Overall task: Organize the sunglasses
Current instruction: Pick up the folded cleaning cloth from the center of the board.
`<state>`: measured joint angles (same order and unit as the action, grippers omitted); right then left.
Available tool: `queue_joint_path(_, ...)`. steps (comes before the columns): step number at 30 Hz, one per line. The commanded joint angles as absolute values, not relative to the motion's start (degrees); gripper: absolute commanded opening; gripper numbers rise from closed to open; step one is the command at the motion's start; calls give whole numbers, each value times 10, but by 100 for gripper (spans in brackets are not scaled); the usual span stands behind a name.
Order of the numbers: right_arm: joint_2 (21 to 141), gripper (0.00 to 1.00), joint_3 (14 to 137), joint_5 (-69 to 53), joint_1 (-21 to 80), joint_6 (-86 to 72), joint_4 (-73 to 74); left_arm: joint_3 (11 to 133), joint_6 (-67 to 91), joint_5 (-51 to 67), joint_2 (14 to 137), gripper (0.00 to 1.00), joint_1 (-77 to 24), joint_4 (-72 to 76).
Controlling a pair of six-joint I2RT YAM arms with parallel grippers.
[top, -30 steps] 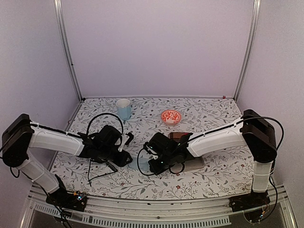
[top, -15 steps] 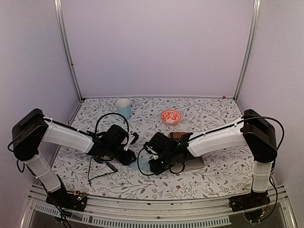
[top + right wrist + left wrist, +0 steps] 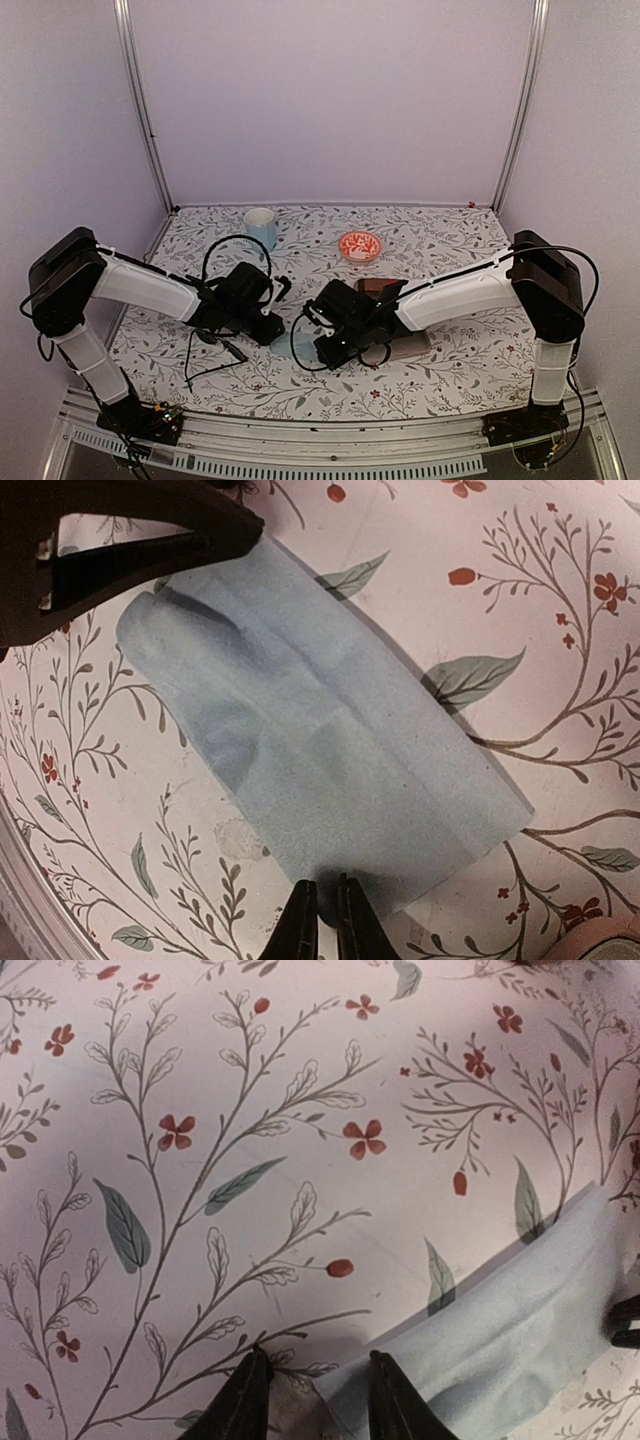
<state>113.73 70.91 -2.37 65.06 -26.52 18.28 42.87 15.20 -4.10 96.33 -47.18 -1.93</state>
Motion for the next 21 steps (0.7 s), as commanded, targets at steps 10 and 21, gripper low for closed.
queue_joint_path(10,1104,9,664,-47,648,-258,208,407,153,-82,975,35,-472,-32)
queue_joint_path(21,1093,10,677,-58,642,-259,179,406,171,-66,909,35,-474,-28)
